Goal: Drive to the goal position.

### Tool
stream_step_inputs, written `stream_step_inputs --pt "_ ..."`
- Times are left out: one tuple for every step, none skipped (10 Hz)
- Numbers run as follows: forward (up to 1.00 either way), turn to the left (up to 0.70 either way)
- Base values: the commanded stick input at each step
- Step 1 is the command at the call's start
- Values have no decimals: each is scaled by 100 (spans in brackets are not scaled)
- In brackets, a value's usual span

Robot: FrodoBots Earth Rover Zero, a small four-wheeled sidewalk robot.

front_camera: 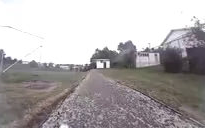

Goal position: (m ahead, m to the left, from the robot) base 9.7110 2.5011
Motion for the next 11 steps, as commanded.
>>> stream_step_inputs --pt "7 0" --pt "7 0" --pt "7 0" --pt "7 0" --pt "7 0" --pt "7 0" --pt "7 0" --pt "7 0" --pt "7 0" --pt "8 0" --pt "8 0"
